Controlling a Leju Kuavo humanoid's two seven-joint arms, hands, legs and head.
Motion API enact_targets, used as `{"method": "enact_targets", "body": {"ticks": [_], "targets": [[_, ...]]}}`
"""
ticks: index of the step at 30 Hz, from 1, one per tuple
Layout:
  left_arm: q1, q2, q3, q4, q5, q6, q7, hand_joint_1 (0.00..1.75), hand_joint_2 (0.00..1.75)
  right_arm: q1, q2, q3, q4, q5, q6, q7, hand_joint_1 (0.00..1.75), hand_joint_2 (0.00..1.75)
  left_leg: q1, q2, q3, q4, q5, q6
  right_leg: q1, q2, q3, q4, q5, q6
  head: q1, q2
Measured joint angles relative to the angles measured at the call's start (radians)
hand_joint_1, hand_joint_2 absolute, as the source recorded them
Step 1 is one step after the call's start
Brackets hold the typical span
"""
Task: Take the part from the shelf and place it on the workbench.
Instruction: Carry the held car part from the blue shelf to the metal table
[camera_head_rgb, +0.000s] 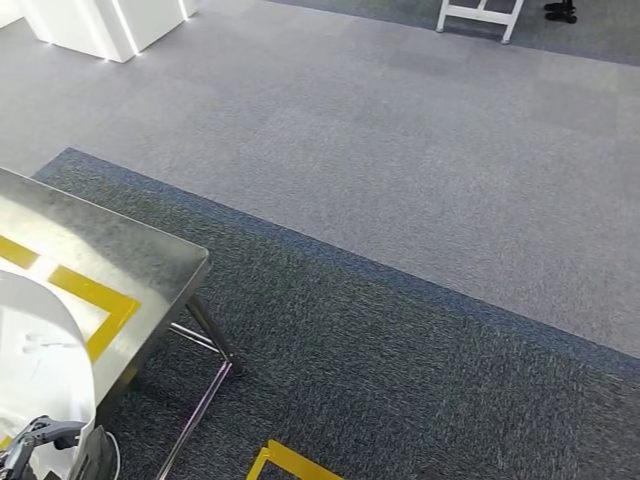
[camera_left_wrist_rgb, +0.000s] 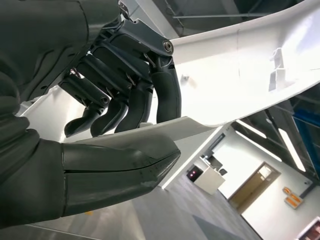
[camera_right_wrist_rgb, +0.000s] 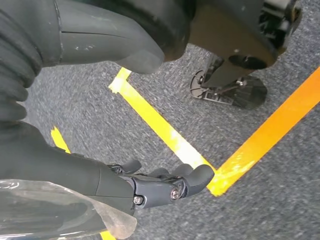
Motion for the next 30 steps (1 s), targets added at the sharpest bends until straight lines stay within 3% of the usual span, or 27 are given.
{"method": "enact_targets", "body": {"ticks": [2, 3, 5, 6, 8, 10, 11, 12, 13, 14, 16, 17, 19, 21, 22, 23, 25, 27, 28, 29, 30], "targets": [[-0.006, 0.004, -0.007, 0.000, 0.000, 0.000, 0.002, 1.75, 1.75, 0.000, 0.000, 0.000, 0.000, 0.000, -0.001, -0.001, 0.00, 1.75, -0.007, 0.043, 0.054, -0.117, 0.042, 0.009, 0.005, -0.020, 0.005, 0.003, -0.005, 0.010, 0.001, 0.000], [-0.008, 0.005, -0.010, 0.000, 0.000, 0.000, 0.002, 1.75, 1.75, -0.001, 0.000, 0.000, 0.000, 0.000, -0.001, -0.002, 0.00, 1.75, -0.011, 0.054, 0.062, -0.141, 0.046, 0.015, 0.007, -0.029, 0.006, 0.004, -0.007, 0.015, 0.001, 0.000], [-0.010, 0.007, -0.012, 0.001, 0.000, 0.000, 0.004, 1.75, 1.75, -0.005, 0.000, -0.001, 0.000, 0.000, -0.003, -0.003, 0.00, 1.75, -0.015, 0.038, 0.056, -0.144, 0.047, 0.030, 0.008, -0.049, 0.008, 0.003, -0.008, 0.025, 0.002, 0.000], [-0.010, 0.007, -0.012, 0.001, 0.000, 0.000, 0.006, 1.75, 1.75, -0.007, 0.000, -0.001, 0.000, 0.000, -0.003, -0.003, 0.00, 1.75, -0.014, 0.028, 0.055, -0.147, 0.051, 0.038, 0.006, -0.044, 0.006, 0.007, -0.014, 0.031, 0.003, 0.000], [-0.015, 0.009, -0.015, 0.001, 0.000, 0.000, 0.011, 1.75, 1.75, -0.009, 0.000, -0.002, 0.000, 0.000, -0.004, -0.005, 0.00, 1.75, -0.011, 0.008, 0.050, -0.153, 0.062, 0.054, 0.003, 0.003, -0.018, 0.064, -0.060, 0.038, 0.007, 0.000], [-0.021, 0.010, -0.018, 0.003, 0.000, 0.000, 0.014, 1.75, 1.75, -0.008, 0.000, -0.003, 0.000, 0.000, -0.005, -0.005, 0.00, 1.75, -0.010, -0.012, 0.042, -0.154, 0.069, 0.063, 0.002, 0.056, -0.076, 0.195, -0.135, 0.040, 0.011, 0.000], [-0.023, 0.011, -0.021, 0.004, 0.000, 0.000, 0.015, 1.75, 1.75, -0.006, 0.000, -0.004, 0.000, 0.000, -0.005, -0.005, 0.00, 1.75, -0.012, -0.025, 0.037, -0.153, 0.072, 0.064, 0.002, 0.066, -0.103, 0.258, -0.161, 0.040, 0.011, 0.000], [-0.023, 0.012, -0.023, 0.006, 0.000, 0.000, 0.015, 1.75, 1.75, -0.004, 0.000, -0.004, 0.000, 0.000, -0.005, -0.005, 0.00, 1.75, -0.013, -0.038, 0.034, -0.152, 0.075, 0.065, 0.002, 0.070, -0.118, 0.293, -0.169, 0.038, 0.011, 0.000], [-0.024, 0.013, -0.027, 0.007, 0.000, 0.000, 0.015, 1.75, 1.75, -0.002, 0.000, -0.004, 0.000, 0.000, -0.005, -0.005, 0.00, 1.75, -0.015, -0.051, 0.031, -0.152, 0.078, 0.064, 0.003, 0.073, -0.114, 0.289, -0.156, 0.036, 0.011, 0.000], [-0.024, 0.013, -0.029, 0.009, 0.000, 0.000, 0.015, 1.75, 1.75, -0.001, 0.000, -0.005, 0.000, 0.000, -0.005, -0.005, 0.00, 1.75, -0.015, -0.065, 0.030, -0.151, 0.081, 0.062, 0.003, 0.078, -0.091, 0.246, -0.127, 0.032, 0.011, 0.000], [-0.026, 0.015, -0.033, 0.010, 0.000, 0.000, 0.015, 1.75, 1.75, -0.001, -0.001, -0.005, 0.000, 0.000, -0.006, -0.004, 0.00, 1.75, -0.017, -0.089, 0.027, -0.149, 0.087, 0.056, 0.003, 0.116, -0.019, 0.104, -0.060, 0.023, 0.011, 0.000], [-0.028, 0.016, -0.033, 0.011, 0.000, 0.000, 0.016, 1.75, 1.75, -0.001, -0.001, -0.006, 0.000, 0.000, -0.006, -0.003, 0.00, 1.75, -0.018, -0.100, 0.023, -0.146, 0.090, 0.051, 0.003, 0.136, 0.008, 0.047, -0.042, 0.020, 0.011, 0.000], [-0.033, 0.017, -0.034, 0.013, 0.000, 0.000, 0.017, 1.75, 1.75, -0.001, -0.002, -0.006, 0.000, 0.000, -0.008, -0.001, 0.00, 1.75, -0.016, -0.121, 0.013, -0.143, 0.099, 0.038, 0.004, 0.155, 0.030, 0.002, -0.035, 0.016, 0.011, 0.000], [-0.034, 0.018, -0.035, 0.014, -0.001, 0.000, 0.018, 1.75, 1.75, -0.002, -0.002, -0.006, 0.000, 0.000, -0.009, 0.000, 0.00, 1.75, -0.012, -0.134, 0.002, -0.141, 0.105, 0.024, 0.004, 0.133, 0.030, -0.002, -0.025, 0.009, 0.010, 0.000], [-0.034, 0.019, -0.035, 0.014, -0.001, 0.000, 0.018, 1.75, 1.75, -0.002, -0.002, -0.007, 0.000, 0.000, -0.009, 0.000, 0.00, 1.75, -0.012, -0.118, -0.006, -0.130, 0.093, 0.018, 0.003, 0.119, 0.028, -0.004, -0.018, 0.004, 0.008, 0.000], [-0.036, 0.020, -0.035, 0.015, -0.001, 0.000, 0.018, 1.75, 1.75, -0.002, -0.002, -0.007, 0.000, 0.000, -0.010, 0.000, 0.00, 1.75, -0.012, -0.095, -0.018, -0.100, 0.066, 0.012, 0.001, 0.104, 0.021, -0.006, -0.011, -0.002, 0.006, 0.000], [-0.041, 0.023, -0.035, 0.017, -0.001, 0.000, 0.018, 1.75, 1.75, -0.001, -0.002, -0.008, 0.000, 0.000, -0.010, 0.000, 0.00, 1.75, -0.008, -0.044, -0.057, 0.016, -0.022, 0.001, 0.003, 0.071, 0.005, -0.006, -0.002, -0.008, 0.003, 0.000], [-0.044, 0.025, -0.035, 0.019, -0.001, 0.000, 0.018, 1.75, 1.75, 0.002, -0.002, -0.009, 0.000, 0.000, -0.010, 0.000, 0.00, 1.75, -0.002, -0.032, -0.082, 0.126, -0.081, -0.008, 0.005, 0.037, -0.012, -0.004, 0.004, -0.008, 0.003, 0.000], [-0.044, 0.026, -0.035, 0.020, -0.002, 0.000, 0.018, 1.75, 1.75, 0.002, -0.002, -0.010, 0.000, 0.000, -0.010, 0.000, 0.00, 1.75, -0.001, -0.030, -0.071, 0.134, -0.082, -0.011, 0.005, 0.021, -0.021, -0.002, 0.006, -0.006, 0.003, 0.000], [-0.044, 0.027, -0.035, 0.021, -0.003, 0.000, 0.018, 1.75, 1.75, 0.001, -0.002, -0.010, 0.000, 0.000, -0.010, 0.000, 0.00, 1.75, 0.000, -0.025, -0.038, 0.100, -0.067, -0.012, 0.005, 0.006, -0.029, 0.000, 0.008, -0.004, 0.003, 0.000], [-0.044, 0.027, -0.036, 0.022, -0.005, 0.000, 0.018, 1.75, 1.75, 0.000, -0.002, -0.010, 0.000, -0.001, -0.010, -0.001, 0.00, 1.75, 0.000, -0.013, 0.012, 0.031, -0.042, -0.012, 0.005, -0.008, -0.033, 0.002, 0.010, -0.002, 0.003, 0.000]]}}
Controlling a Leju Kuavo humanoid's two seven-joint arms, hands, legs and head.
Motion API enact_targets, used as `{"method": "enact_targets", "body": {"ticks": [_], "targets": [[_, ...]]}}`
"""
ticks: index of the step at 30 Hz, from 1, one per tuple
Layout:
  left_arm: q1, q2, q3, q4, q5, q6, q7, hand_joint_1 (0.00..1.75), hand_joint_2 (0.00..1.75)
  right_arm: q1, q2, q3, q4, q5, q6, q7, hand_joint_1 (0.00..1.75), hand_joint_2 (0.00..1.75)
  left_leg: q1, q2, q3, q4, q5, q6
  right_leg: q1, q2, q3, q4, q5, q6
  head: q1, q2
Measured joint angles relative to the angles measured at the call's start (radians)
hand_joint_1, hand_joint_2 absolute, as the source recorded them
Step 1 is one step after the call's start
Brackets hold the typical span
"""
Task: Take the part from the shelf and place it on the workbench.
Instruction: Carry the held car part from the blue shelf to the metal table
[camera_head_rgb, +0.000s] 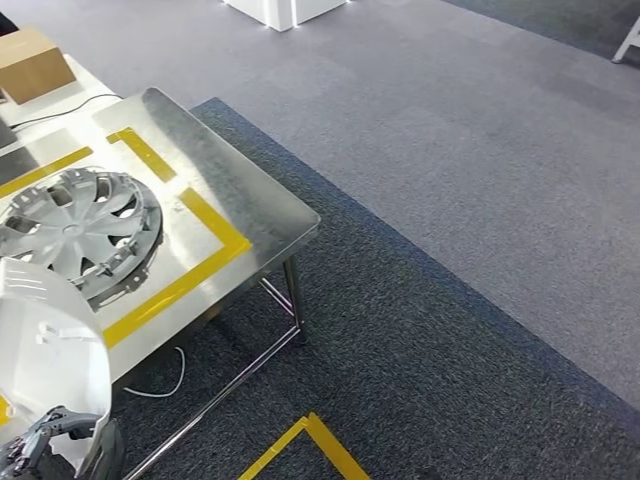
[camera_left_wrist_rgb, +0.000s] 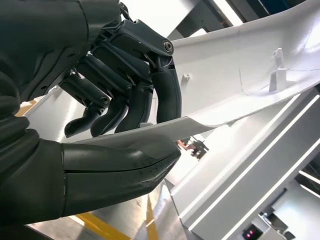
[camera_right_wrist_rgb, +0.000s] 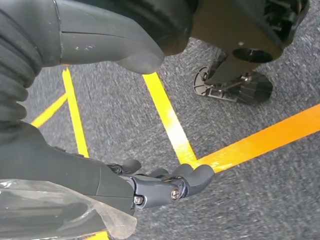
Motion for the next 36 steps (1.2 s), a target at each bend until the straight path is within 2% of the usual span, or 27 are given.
{"method": "enact_targets", "body": {"ticks": [2, 3, 4, 6, 8, 10, 11, 12, 13, 14, 15, 17, 18, 19, 21, 22, 23, 25, 27, 28, 29, 30, 31, 33, 34, 35, 36], "targets": [[-0.003, 0.002, -0.001, 0.001, -0.003, 0.000, 0.000, 1.75, 1.75, -0.002, 0.000, 0.000, 0.000, -0.001, 0.000, -0.001, 0.00, 1.75, -0.005, 0.044, 0.093, -0.146, 0.032, 0.010, 0.003, -0.024, 0.000, 0.006, 0.003, 0.007, 0.001, 0.000], [-0.005, 0.002, -0.002, 0.001, -0.005, 0.000, 0.000, 1.75, 1.75, -0.003, 0.000, -0.001, 0.000, -0.001, -0.001, -0.001, 0.00, 1.75, -0.008, 0.059, 0.115, -0.186, 0.038, 0.018, 0.005, -0.034, 0.002, 0.008, 0.005, 0.011, 0.002, 0.000], [-0.006, 0.003, -0.004, 0.001, -0.007, 0.000, 0.001, 1.75, 1.75, -0.006, 0.000, -0.001, 0.000, -0.001, -0.002, -0.001, 0.00, 1.75, -0.012, 0.063, 0.118, -0.199, 0.038, 0.027, 0.006, -0.043, 0.003, 0.010, 0.008, 0.017, 0.003, 0.000], [-0.005, 0.004, -0.006, 0.002, -0.012, 0.000, 0.002, 1.75, 1.75, -0.012, 0.000, -0.001, 0.000, -0.002, -0.004, 0.001, 0.00, 1.75, -0.012, 0.044, 0.110, -0.200, 0.048, 0.044, 0.003, -0.051, 0.003, 0.009, 0.012, 0.029, 0.004, 0.000], [-0.005, 0.005, -0.010, 0.002, -0.016, 0.001, 0.003, 1.75, 1.75, -0.014, 0.000, -0.003, 0.000, -0.002, -0.005, 0.003, 0.00, 1.75, -0.009, 0.026, 0.104, -0.205, 0.061, 0.060, -0.001, -0.005, -0.013, 0.041, -0.016, 0.041, 0.007, 0.000], [-0.008, 0.006, -0.017, 0.002, -0.017, 0.001, 0.004, 1.75, 1.75, -0.010, 0.000, -0.007, 0.000, -0.002, -0.006, 0.004, 0.00, 1.75, -0.008, 0.007, 0.094, -0.206, 0.071, 0.071, -0.002, 0.058, -0.065, 0.156, -0.084, 0.046, 0.011, 0.000], [-0.009, 0.006, -0.019, 0.002, -0.017, 0.001, 0.005, 1.75, 1.75, -0.007, 0.000, -0.009, 0.000, -0.002, -0.006, 0.004, 0.00, 1.75, -0.009, -0.005, 0.089, -0.205, 0.075, 0.073, -0.002, 0.072, -0.097, 0.228, -0.116, 0.046, 0.012, 0.000], [-0.009, 0.006, -0.021, 0.002, -0.017, 0.001, 0.005, 1.75, 1.75, -0.004, 0.000, -0.010, 0.000, -0.002, -0.006, 0.005, 0.00, 1.75, -0.010, -0.017, 0.085, -0.205, 0.079, 0.074, -0.001, 0.077, -0.121, 0.283, -0.134, 0.045, 0.012, 0.000], [-0.009, 0.007, -0.022, 0.002, -0.017, 0.001, 0.006, 1.75, 1.75, -0.001, 0.000, -0.011, 0.000, -0.002, -0.006, 0.005, 0.00, 1.75, -0.011, -0.031, 0.083, -0.204, 0.081, 0.074, -0.001, 0.080, -0.130, 0.304, -0.131, 0.044, 0.012, 0.000], [-0.009, 0.007, -0.022, 0.002, -0.017, 0.001, 0.007, 1.75, 1.75, 0.000, 0.000, -0.011, 0.000, -0.002, -0.006, 0.005, 0.00, 1.75, -0.012, -0.045, 0.082, -0.204, 0.082, 0.073, -0.001, 0.082, -0.118, 0.282, -0.109, 0.041, 0.012, 0.000], [-0.009, 0.007, -0.022, 0.002, -0.017, 0.001, 0.008, 1.75, 1.75, 0.001, 0.000, -0.012, 0.000, -0.002, -0.006, 0.005, 0.00, 1.75, -0.013, -0.059, 0.082, -0.202, 0.083, 0.072, -0.001, 0.091, -0.088, 0.223, -0.072, 0.037, 0.012, 0.000], [-0.010, 0.007, -0.022, 0.002, -0.017, 0.001, 0.011, 1.75, 1.75, 0.002, -0.002, -0.015, 0.000, -0.002, -0.006, 0.005, 0.00, 1.75, -0.012, -0.083, 0.078, -0.197, 0.082, 0.068, -0.003, 0.145, -0.017, 0.079, -0.014, 0.027, 0.011, 0.000], [-0.011, 0.007, -0.022, 0.002, -0.017, 0.001, 0.012, 1.75, 1.75, 0.002, -0.003, -0.016, 0.000, -0.002, -0.006, 0.005, 0.00, 1.75, -0.011, -0.095, 0.072, -0.193, 0.083, 0.064, -0.004, 0.168, 0.007, 0.033, -0.004, 0.024, 0.012, 0.000], [-0.013, 0.008, -0.022, 0.002, -0.017, 0.001, 0.015, 1.75, 1.75, 0.001, -0.004, -0.017, 0.000, -0.002, -0.006, 0.005, 0.00, 1.75, -0.009, -0.107, 0.065, -0.190, 0.085, 0.057, -0.004, 0.183, 0.018, 0.010, -0.005, 0.021, 0.012, 0.000], [-0.014, 0.008, -0.022, 0.002, -0.014, 0.001, 0.020, 1.75, 1.75, 0.000, -0.005, -0.018, 0.000, -0.001, -0.007, 0.005, 0.00, 1.75, -0.006, -0.130, 0.052, -0.188, 0.090, 0.043, -0.004, 0.165, 0.024, 0.001, -0.009, 0.017, 0.012, 0.000], [-0.014, 0.007, -0.021, 0.002, -0.010, 0.001, 0.022, 1.75, 1.75, 0.000, -0.005, -0.018, 0.000, -0.001, -0.007, 0.004, 0.00, 1.75, -0.006, -0.124, 0.047, -0.182, 0.086, 0.038, -0.006, 0.151, 0.025, -0.003, -0.007, 0.013, 0.012, 0.000], [-0.015, 0.006, -0.020, 0.002, -0.004, 0.001, 0.025, 1.75, 1.75, 0.001, -0.005, -0.018, 0.000, -0.001, -0.007, 0.004, 0.00, 1.75, -0.007, -0.106, 0.038, -0.164, 0.073, 0.033, -0.008, 0.135, 0.027, -0.006, -0.006, 0.009, 0.009, 0.000], [-0.020, 0.003, -0.015, 0.002, 0.012, 0.001, 0.028, 1.75, 1.75, 0.001, -0.005, -0.019, 0.000, -0.001, -0.008, 0.003, 0.00, 1.75, -0.008, -0.047, -0.010, -0.062, 0.014, 0.023, -0.009, 0.100, 0.029, -0.010, -0.006, 0.001, 0.003, 0.000], [-0.023, -0.003, -0.003, 0.002, 0.030, 0.001, 0.028, 1.75, 1.75, 0.003, -0.005, -0.019, 0.000, -0.001, -0.008, 0.002, 0.00, 1.75, -0.003, -0.022, -0.073, 0.073, -0.044, 0.015, -0.008, 0.065, 0.028, -0.009, -0.008, -0.002, 0.000, 0.000], [-0.023, -0.007, 0.004, 0.002, 0.038, 0.001, 0.026, 1.75, 1.75, 0.003, -0.005, -0.019, 0.000, 0.000, -0.008, 0.003, 0.00, 1.75, -0.001, -0.019, -0.088, 0.105, -0.049, 0.012, -0.007, 0.048, 0.029, -0.009, -0.009, -0.002, 0.000, 0.000], [-0.023, -0.012, 0.014, 0.002, 0.046, 0.001, 0.024, 1.75, 1.75, 0.002, -0.005, -0.019, 0.000, 0.000, -0.008, 0.003, 0.00, 1.75, 0.001, -0.016, -0.083, 0.097, -0.033, 0.010, -0.007, 0.033, 0.029, -0.009, -0.010, 0.000, 0.000, 0.000], [-0.023, -0.016, 0.023, 0.002, 0.053, 0.001, 0.021, 1.75, 1.75, 0.002, -0.004, -0.019, 0.000, 0.001, -0.008, 0.003, 0.00, 1.75, 0.002, -0.010, -0.057, 0.048, -0.001, 0.010, -0.007, 0.019, 0.032, -0.009, -0.012, 0.001, 0.000, 0.000], [-0.023, -0.021, 0.031, 0.002, 0.059, 0.001, 0.018, 1.75, 1.75, 0.001, -0.004, -0.019, 0.000, 0.001, -0.008, 0.003, 0.00, 1.75, 0.002, 0.007, -0.018, -0.025, 0.037, 0.013, -0.007, 0.007, 0.035, -0.009, -0.014, 0.004, 0.000, 0.000], [-0.023, -0.029, 0.046, 0.000, 0.065, 0.001, 0.014, 1.75, 1.75, 0.001, -0.003, -0.019, 0.000, 0.002, -0.008, 0.002, 0.00, 1.75, -0.006, 0.052, 0.045, -0.151, 0.080, 0.022, -0.002, -0.015, 0.040, -0.007, -0.019, 0.013, 0.001, 0.000], [-0.024, -0.033, 0.051, 0.000, 0.068, 0.001, 0.013, 1.75, 1.75, 0.000, -0.003, -0.019, 0.000, 0.003, -0.008, 0.002, 0.00, 1.75, -0.009, 0.066, 0.057, -0.179, 0.085, 0.028, 0.000, -0.024, 0.042, -0.006, -0.021, 0.018, 0.002, 0.000], [-0.023, -0.036, 0.056, 0.000, 0.069, 0.001, 0.013, 1.75, 1.75, 0.000, -0.003, -0.019, 0.000, 0.004, -0.008, 0.001, 0.00, 1.75, -0.013, 0.066, 0.056, -0.185, 0.081, 0.033, 0.002, -0.033, 0.044, -0.005, -0.023, 0.023, 0.003, 0.000], [-0.022, -0.039, 0.059, -0.001, 0.070, 0.001, 0.012, 1.75, 1.75, -0.001, -0.003, -0.019, 0.000, 0.005, -0.008, 0.001, 0.00, 1.75, -0.013, 0.054, 0.053, -0.184, 0.083, 0.038, 0.001, -0.043, 0.046, -0.005, -0.024, 0.028, 0.004, 0.000]]}}
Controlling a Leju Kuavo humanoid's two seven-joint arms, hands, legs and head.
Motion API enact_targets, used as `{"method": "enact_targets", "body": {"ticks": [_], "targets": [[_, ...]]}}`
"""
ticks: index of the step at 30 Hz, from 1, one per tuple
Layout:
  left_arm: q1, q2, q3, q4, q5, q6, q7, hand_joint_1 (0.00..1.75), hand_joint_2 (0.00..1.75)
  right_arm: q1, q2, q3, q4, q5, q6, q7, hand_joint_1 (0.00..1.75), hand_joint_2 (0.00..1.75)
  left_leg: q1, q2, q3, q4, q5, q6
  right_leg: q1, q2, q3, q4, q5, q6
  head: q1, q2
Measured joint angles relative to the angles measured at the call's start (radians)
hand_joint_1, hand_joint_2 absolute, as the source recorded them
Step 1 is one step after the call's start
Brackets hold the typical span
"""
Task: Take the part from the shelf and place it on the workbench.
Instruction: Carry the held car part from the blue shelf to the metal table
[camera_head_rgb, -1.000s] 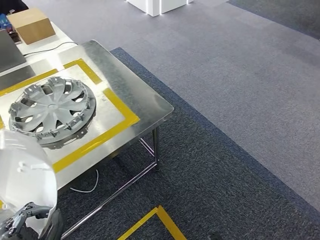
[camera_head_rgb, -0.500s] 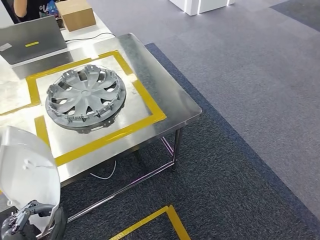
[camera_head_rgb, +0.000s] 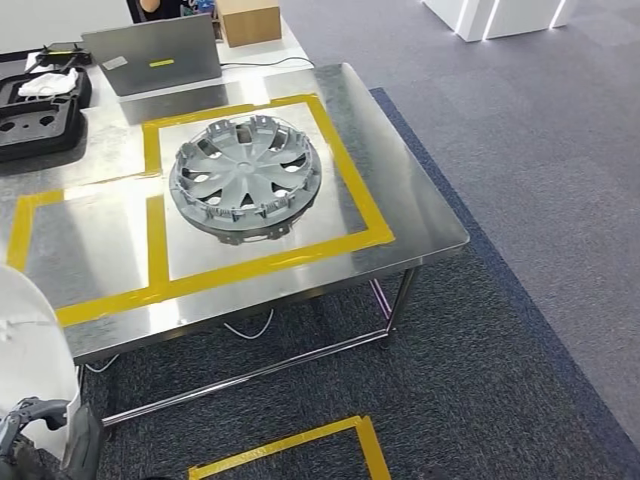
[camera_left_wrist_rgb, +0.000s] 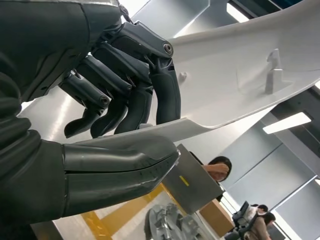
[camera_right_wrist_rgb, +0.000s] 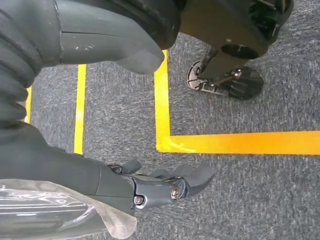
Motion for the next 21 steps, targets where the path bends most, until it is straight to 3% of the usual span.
{"method": "enact_targets", "body": {"ticks": [1, 2, 5, 7, 8, 10, 11, 12, 14, 16, 18, 20, 21], "targets": [[0.002, -0.003, 0.003, 0.000, 0.001, 0.000, 0.000, 1.75, 1.75, -0.002, 0.000, 0.000, 0.000, 0.000, 0.000, 0.000, 0.00, 1.75, 0.001, -0.010, -0.001, -0.001, 0.002, 0.005, -0.002, 0.003, 0.000, 0.003, -0.005, 0.006, 0.000, 0.000], [0.003, -0.006, 0.006, -0.001, 0.001, 0.000, 0.000, 1.75, 1.75, -0.003, 0.000, 0.000, 0.000, 0.001, 0.000, -0.001, 0.00, 1.75, 0.003, -0.021, -0.001, -0.003, 0.004, 0.010, -0.004, 0.021, -0.005, 0.017, -0.018, 0.012, 0.001, 0.000], [0.004, -0.015, 0.014, -0.003, 0.001, 0.000, -0.001, 1.75, 1.75, -0.005, 0.000, 0.000, 0.000, 0.002, 0.001, -0.004, 0.00, 1.75, 0.007, -0.041, -0.002, -0.006, 0.009, 0.021, -0.007, 0.093, -0.047, 0.104, -0.078, 0.020, 0.007, 0.000], [0.004, -0.016, 0.015, -0.003, 0.001, 0.000, -0.002, 1.75, 1.75, -0.005, 0.000, 0.000, 0.000, 0.002, 0.001, -0.004, 0.00, 1.75, 0.007, -0.044, -0.003, -0.006, 0.010, 0.022, -0.007, 0.099, -0.058, 0.127, -0.090, 0.020, 0.007, 0.000], [0.004, -0.018, 0.017, -0.003, 0.001, 0.000, -0.002, 1.75, 1.75, -0.002, 0.000, 0.000, 0.000, 0.002, 0.001, -0.005, 0.00, 1.75, 0.006, -0.053, -0.004, -0.005, 0.010, 0.023, -0.007, 0.105, -0.084, 0.178, -0.108, 0.019, 0.007, 0.000], [0.005, -0.025, 0.022, -0.003, 0.001, 0.000, -0.005, 1.75, 1.75, 0.002, 0.000, 0.000, 0.000, 0.004, 0.001, -0.007, 0.00, 1.75, 0.004, -0.098, -0.005, -0.001, 0.010, 0.024, -0.007, 0.132, -0.095, 0.177, -0.068, 0.012, 0.007, 0.000], [0.005, -0.029, 0.025, -0.003, 0.001, 0.000, -0.006, 1.75, 1.75, 0.005, 0.000, 0.000, 0.000, 0.005, 0.002, -0.008, 0.00, 1.75, 0.002, -0.124, -0.007, 0.002, 0.009, 0.023, -0.008, 0.163, -0.090, 0.153, -0.043, 0.007, 0.006, 0.000], [0.005, -0.032, 0.026, -0.003, 0.001, 0.000, -0.007, 1.75, 1.75, 0.004, 0.000, 0.000, 0.000, 0.005, 0.002, -0.008, 0.00, 1.75, 0.001, -0.144, -0.009, 0.006, 0.008, 0.019, -0.010, 0.187, -0.058, 0.076, -0.006, 0.002, 0.006, 0.000], [0.006, -0.034, 0.027, -0.003, 0.002, 0.000, -0.009, 1.75, 1.75, 0.004, 0.000, 0.000, 0.000, 0.006, 0.002, -0.009, 0.00, 1.75, 0.002, -0.166, -0.019, 0.011, 0.009, 0.009, -0.011, 0.211, -0.033, 0.027, -0.003, -0.003, 0.006, 0.000], [0.009, -0.036, 0.028, -0.004, 0.003, 0.000, -0.012, 1.75, 1.75, 0.003, 0.001, -0.001, 0.000, 0.007, 0.002, -0.009, 0.00, 1.75, 0.006, -0.180, -0.028, 0.014, 0.012, -0.003, -0.011, 0.190, -0.027, 0.022, -0.002, -0.011, 0.005, 0.000], [0.010, -0.038, 0.029, -0.006, 0.005, 0.000, -0.015, 1.75, 1.75, 0.004, 0.002, -0.001, 0.000, 0.008, 0.002, -0.009, 0.00, 1.75, 0.004, -0.142, -0.046, 0.052, -0.011, -0.013, -0.013, 0.163, -0.022, 0.017, 0.000, -0.023, 0.000, 0.000], [0.007, -0.038, 0.031, -0.006, 0.006, 0.000, -0.016, 1.75, 1.75, 0.004, 0.003, -0.002, 0.000, 0.008, 0.002, -0.010, 0.00, 1.75, 0.004, -0.088, -0.100, 0.167, -0.070, -0.022, -0.011, 0.133, -0.017, 0.014, -0.004, -0.032, -0.006, 0.000], [0.007, -0.038, 0.033, -0.006, 0.007, 0.000, -0.016, 1.75, 1.75, 0.005, 0.003, -0.002, 0.000, 0.008, 0.002, -0.010, 0.00, 1.75, 0.006, -0.077, -0.134, 0.237, -0.099, -0.025, -0.009, 0.116, -0.016, 0.014, -0.006, -0.034, -0.007, 0.000]]}}
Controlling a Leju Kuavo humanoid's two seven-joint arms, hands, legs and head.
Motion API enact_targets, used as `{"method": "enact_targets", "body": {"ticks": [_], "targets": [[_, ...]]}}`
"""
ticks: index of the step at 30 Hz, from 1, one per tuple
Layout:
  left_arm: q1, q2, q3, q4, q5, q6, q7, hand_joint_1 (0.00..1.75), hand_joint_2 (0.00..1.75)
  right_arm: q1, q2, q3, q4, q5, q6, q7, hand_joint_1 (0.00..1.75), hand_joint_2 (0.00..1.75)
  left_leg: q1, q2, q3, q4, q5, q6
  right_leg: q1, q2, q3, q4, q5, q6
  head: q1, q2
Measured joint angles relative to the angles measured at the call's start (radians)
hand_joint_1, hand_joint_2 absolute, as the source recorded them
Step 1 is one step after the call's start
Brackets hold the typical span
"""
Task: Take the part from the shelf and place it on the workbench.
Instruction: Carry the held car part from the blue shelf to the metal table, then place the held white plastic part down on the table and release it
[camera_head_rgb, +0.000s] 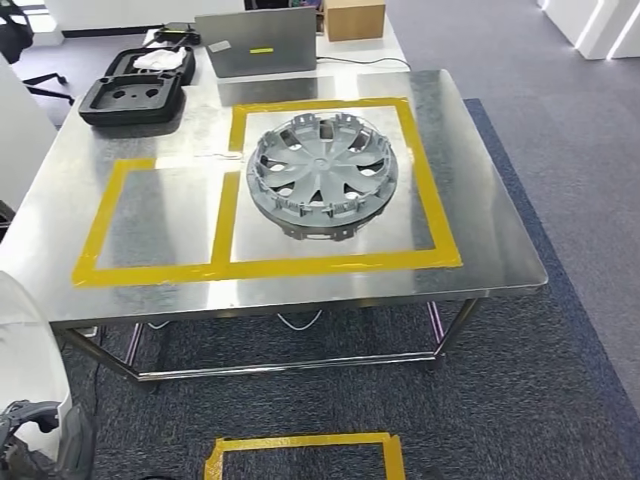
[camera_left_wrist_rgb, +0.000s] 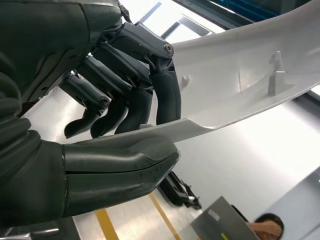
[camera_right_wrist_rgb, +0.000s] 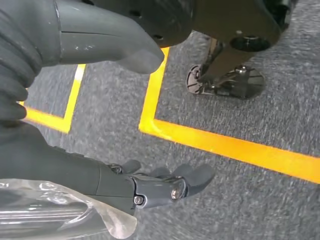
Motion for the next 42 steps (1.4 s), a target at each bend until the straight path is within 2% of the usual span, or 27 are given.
{"method": "enact_targets", "body": {"ticks": [1, 2, 3, 4, 6, 8, 10, 11, 13, 14, 15, 16, 17, 18, 20, 22, 24, 27, 29, 31, 32, 33, 34, 36, 37, 38, 42], "targets": [[0.001, 0.000, 0.002, 0.000, 0.000, 0.000, 0.000, 1.75, 1.75, 0.001, 0.000, -0.001, 0.000, 0.000, 0.000, 0.000, 0.00, 1.75, 0.002, 0.004, -0.026, 0.052, -0.016, -0.002, 0.001, -0.016, 0.001, 0.000, -0.002, -0.001, 0.000, 0.000], [0.002, -0.001, 0.004, 0.000, 0.000, 0.000, 0.000, 1.75, 1.75, 0.000, 0.000, -0.002, 0.000, 0.000, 0.000, 0.000, 0.00, 1.75, 0.003, 0.006, -0.035, 0.072, -0.013, -0.003, 0.003, -0.031, 0.003, 0.000, -0.004, -0.002, 0.000, 0.000], [0.002, -0.001, 0.007, 0.000, 0.000, 0.000, 0.000, 1.75, 1.75, 0.000, 0.000, -0.003, 0.000, 0.000, 0.000, 0.000, 0.00, 1.75, 0.003, 0.009, -0.022, 0.045, 0.011, -0.001, 0.004, -0.045, 0.006, 0.000, -0.007, -0.001, 0.000, 0.000], [0.003, -0.002, 0.008, 0.000, 0.000, 0.000, 0.000, 1.75, 1.75, -0.001, 0.000, -0.004, 0.000, 0.000, 0.000, 0.000, 0.00, 1.75, 0.002, 0.018, 0.010, -0.016, 0.048, 0.003, 0.005, -0.058, 0.010, 0.000, -0.009, 0.000, 0.000, 0.000], [0.002, -0.002, 0.009, 0.000, 0.000, 0.000, 0.000, 1.75, 1.75, -0.002, 0.001, -0.004, 0.000, 0.000, 0.000, 0.000, 0.00, 1.75, -0.007, 0.067, 0.083, -0.158, 0.100, 0.017, 0.010, -0.080, 0.015, 0.000, -0.017, 0.006, 0.000, 0.000], [0.002, -0.003, 0.010, -0.001, 0.000, 0.000, 0.000, 1.75, 1.75, -0.003, 0.002, -0.004, 0.000, 0.000, 0.000, 0.000, 0.00, 1.75, -0.017, 0.098, 0.112, -0.218, 0.104, 0.029, 0.014, -0.099, 0.017, -0.001, -0.025, 0.015, 0.001, 0.000], [0.005, -0.003, 0.011, -0.001, 0.001, 0.000, 0.000, 1.75, 1.75, -0.007, 0.002, -0.004, 0.000, 0.000, 0.000, 0.000, 0.00, 1.75, -0.016, 0.079, 0.112, -0.225, 0.104, 0.038, 0.015, -0.119, 0.029, -0.005, -0.029, 0.026, 0.001, 0.000], [0.007, -0.004, 0.011, -0.002, 0.001, 0.000, 0.000, 1.75, 1.75, -0.010, 0.002, -0.004, 0.000, 0.000, 0.000, 0.000, 0.00, 1.75, -0.013, 0.068, 0.114, -0.230, 0.107, 0.043, 0.015, -0.110, 0.033, -0.002, -0.036, 0.031, 0.002, 0.000], [0.006, -0.006, 0.012, -0.002, 0.002, 0.000, -0.001, 1.75, 1.75, -0.011, 0.002, -0.005, 0.000, -0.001, 0.001, 0.000, 0.00, 1.75, -0.006, 0.048, 0.119, -0.240, 0.114, 0.054, 0.012, -0.055, 0.006, 0.061, -0.075, 0.039, 0.009, 0.000], [0.005, -0.007, 0.012, -0.002, 0.002, 0.000, -0.001, 1.75, 1.75, -0.011, 0.002, -0.006, 0.000, -0.001, 0.001, 0.000, 0.00, 1.75, -0.006, 0.040, 0.119, -0.240, 0.114, 0.057, 0.010, -0.021, -0.027, 0.124, -0.105, 0.042, 0.013, 0.000], [0.004, -0.007, 0.011, -0.002, 0.003, -0.001, -0.001, 1.75, 1.75, -0.010, 0.002, -0.007, 0.000, -0.002, 0.001, 0.000, 0.00, 1.75, -0.006, 0.030, 0.118, -0.240, 0.114, 0.060, 0.009, -0.002, -0.067, 0.199, -0.135, 0.044, 0.014, 0.000], [0.004, -0.008, 0.011, -0.002, 0.003, -0.001, -0.001, 1.75, 1.75, -0.008, 0.002, -0.008, 0.000, -0.002, 0.001, 0.000, 0.00, 1.75, -0.006, 0.019, 0.118, -0.240, 0.113, 0.061, 0.008, 0.005, -0.103, 0.260, -0.151, 0.045, 0.015, 0.000], [0.004, -0.008, 0.011, -0.002, 0.003, -0.001, -0.001, 1.75, 1.75, -0.006, 0.002, -0.010, 0.000, -0.002, 0.002, 0.001, 0.00, 1.75, -0.006, 0.009, 0.119, -0.239, 0.111, 0.061, 0.007, 0.007, -0.126, 0.289, -0.147, 0.046, 0.015, 0.000], [0.004, -0.008, 0.011, -0.002, 0.003, -0.001, -0.001, 1.75, 1.75, -0.003, 0.002, -0.011, 0.000, -0.002, 0.002, 0.001, 0.00, 1.75, -0.006, -0.002, 0.122, -0.238, 0.109, 0.060, 0.007, 0.008, -0.130, 0.276, -0.120, 0.047, 0.015, 0.000], [0.004, -0.009, 0.011, -0.002, 0.004, -0.001, -0.001, 1.75, 1.75, -0.001, 0.002, -0.013, 0.000, -0.003, 0.002, 0.001, 0.00, 1.75, -0.005, -0.021, 0.130, -0.236, 0.101, 0.054, 0.005, 0.018, -0.087, 0.151, -0.033, 0.046, 0.015, 0.000], [0.004, -0.009, 0.011, -0.002, 0.004, -0.001, -0.001, 1.75, 1.75, -0.002, 0.002, -0.013, 0.000, -0.003, 0.002, 0.001, 0.00, 1.75, -0.007, -0.034, 0.133, -0.229, 0.093, 0.044, 0.003, 0.041, -0.039, 0.042, 0.009, 0.041, 0.015, 0.000], [0.004, -0.009, 0.011, -0.002, 0.004, -0.001, -0.001, 1.75, 1.75, -0.003, 0.002, -0.014, 0.000, -0.003, 0.003, 0.001, 0.00, 1.75, -0.008, -0.044, 0.128, -0.226, 0.092, 0.034, 0.004, 0.050, -0.024, 0.019, 0.003, 0.031, 0.014, 0.000], [0.004, -0.009, 0.012, -0.002, 0.004, -0.001, -0.001, 1.75, 1.75, -0.003, 0.003, -0.015, 0.000, -0.002, 0.002, 0.001, 0.00, 1.75, -0.006, -0.041, 0.119, -0.204, 0.076, 0.019, 0.001, 0.033, -0.016, 0.012, 0.003, 0.012, 0.011, 0.000], [0.003, -0.009, 0.012, -0.002, 0.004, -0.001, -0.001, 1.75, 1.75, -0.002, 0.003, -0.017, 0.000, -0.002, 0.002, 0.000, 0.00, 1.75, -0.004, -0.015, 0.075, -0.108, 0.026, 0.008, -0.001, 0.018, -0.009, 0.010, 0.000, 0.003, 0.006, 0.000], [0.002, -0.009, 0.012, -0.002, 0.004, -0.001, -0.001, 1.75, 1.75, -0.001, 0.003, -0.018, 0.000, -0.003, 0.003, 0.000, 0.00, 1.75, -0.001, 0.001, 0.002, 0.031, -0.027, 0.001, 0.000, 0.001, -0.004, 0.010, -0.007, -0.002, 0.004, 0.000], [0.002, -0.009, 0.012, -0.002, 0.004, -0.001, -0.001, 1.75, 1.75, -0.001, 0.003, -0.018, 0.000, -0.003, 0.003, 0.001, 0.00, 1.75, 0.000, 0.003, -0.022, 0.071, -0.032, -0.001, 0.001, -0.006, 0.000, 0.010, -0.010, -0.003, 0.004, 0.000], [0.003, -0.009, 0.012, -0.002, 0.005, -0.001, -0.001, 1.75, 1.75, -0.001, 0.003, -0.019, 0.000, -0.003, 0.003, 0.001, 0.00, 1.75, 0.000, 0.004, -0.027, 0.072, -0.015, 0.000, 0.001, -0.011, 0.004, 0.010, -0.014, -0.002, 0.004, 0.000], [0.003, -0.009, 0.012, -0.002, 0.005, -0.001, -0.001, 1.75, 1.75, -0.002, 0.003, -0.019, 0.000, -0.005, 0.003, 0.001, 0.00, 1.75, 0.001, 0.005, -0.011, 0.031, 0.020, 0.002, 0.001, -0.014, 0.011, 0.010, -0.018, 0.000, 0.004, 0.000], [0.003, -0.008, 0.012, -0.002, 0.005, -0.001, -0.001, 1.75, 1.75, -0.004, 0.004, -0.020, 0.000, -0.010, 0.004, 0.000, 0.00, 1.75, -0.002, 0.009, 0.049, -0.103, 0.094, 0.011, 0.002, -0.017, 0.020, 0.010, -0.029, 0.007, 0.004, 0.000], [0.003, -0.008, 0.012, -0.002, 0.005, -0.001, -0.001, 1.75, 1.75, -0.004, 0.004, -0.021, 0.000, -0.013, 0.005, -0.001, 0.00, 1.75, -0.004, 0.012, 0.075, -0.160, 0.110, 0.016, 0.004, -0.018, 0.022, 0.011, -0.034, 0.011, 0.004, 0.000], [0.003, -0.008, 0.012, -0.002, 0.005, -0.001, -0.001, 1.75, 1.75, -0.005, 0.005, -0.021, 0.000, -0.016, 0.006, -0.002, 0.00, 1.75, -0.007, 0.016, 0.090, -0.192, 0.114, 0.021, 0.005, -0.019, 0.020, 0.011, -0.037, 0.016, 0.004, 0.000], [0.007, -0.009, 0.012, -0.004, 0.005, 0.000, -0.001, 1.75, 1.75, -0.008, 0.005, -0.022, 0.000, -0.021, 0.008, -0.004, 0.00, 1.75, -0.004, 0.014, 0.103, -0.216, 0.102, 0.037, 0.006, -0.017, 0.021, 0.014, -0.051, 0.038, 0.006, 0.000]]}}
